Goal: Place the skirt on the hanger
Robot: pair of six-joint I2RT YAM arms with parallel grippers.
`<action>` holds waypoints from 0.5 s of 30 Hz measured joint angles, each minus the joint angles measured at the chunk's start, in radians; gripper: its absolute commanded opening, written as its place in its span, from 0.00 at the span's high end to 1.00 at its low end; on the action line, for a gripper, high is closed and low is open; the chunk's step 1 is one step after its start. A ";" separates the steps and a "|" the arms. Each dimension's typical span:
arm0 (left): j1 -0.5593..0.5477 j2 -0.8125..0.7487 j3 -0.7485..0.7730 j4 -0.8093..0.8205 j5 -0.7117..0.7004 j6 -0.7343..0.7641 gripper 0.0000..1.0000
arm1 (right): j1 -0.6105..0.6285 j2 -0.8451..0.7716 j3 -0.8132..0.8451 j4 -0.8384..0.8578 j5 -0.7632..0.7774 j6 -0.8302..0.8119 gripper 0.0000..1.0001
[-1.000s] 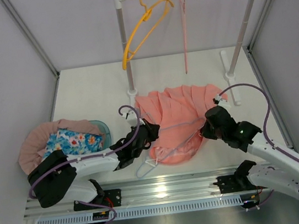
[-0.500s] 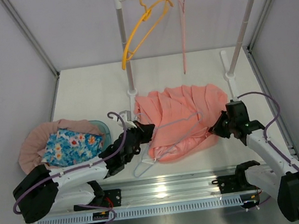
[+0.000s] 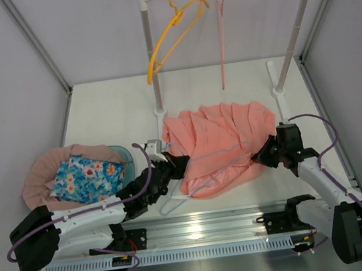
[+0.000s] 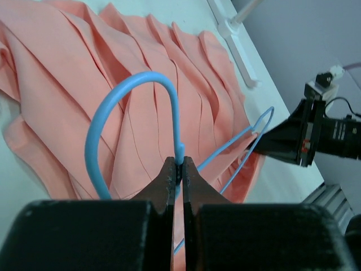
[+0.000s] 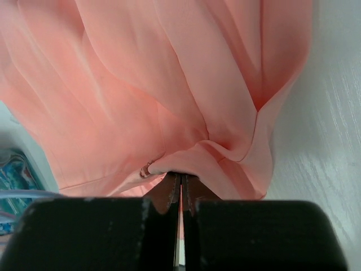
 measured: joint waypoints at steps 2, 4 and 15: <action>-0.027 0.003 -0.007 0.001 -0.013 0.010 1.00 | -0.009 0.002 -0.001 0.007 -0.010 0.000 1.00; -0.060 0.006 -0.015 0.001 -0.029 0.019 1.00 | -0.019 0.002 -0.001 0.011 -0.019 0.000 1.00; -0.169 0.077 -0.017 0.048 -0.098 0.063 1.00 | -0.107 -0.048 -0.002 0.006 -0.072 0.002 1.00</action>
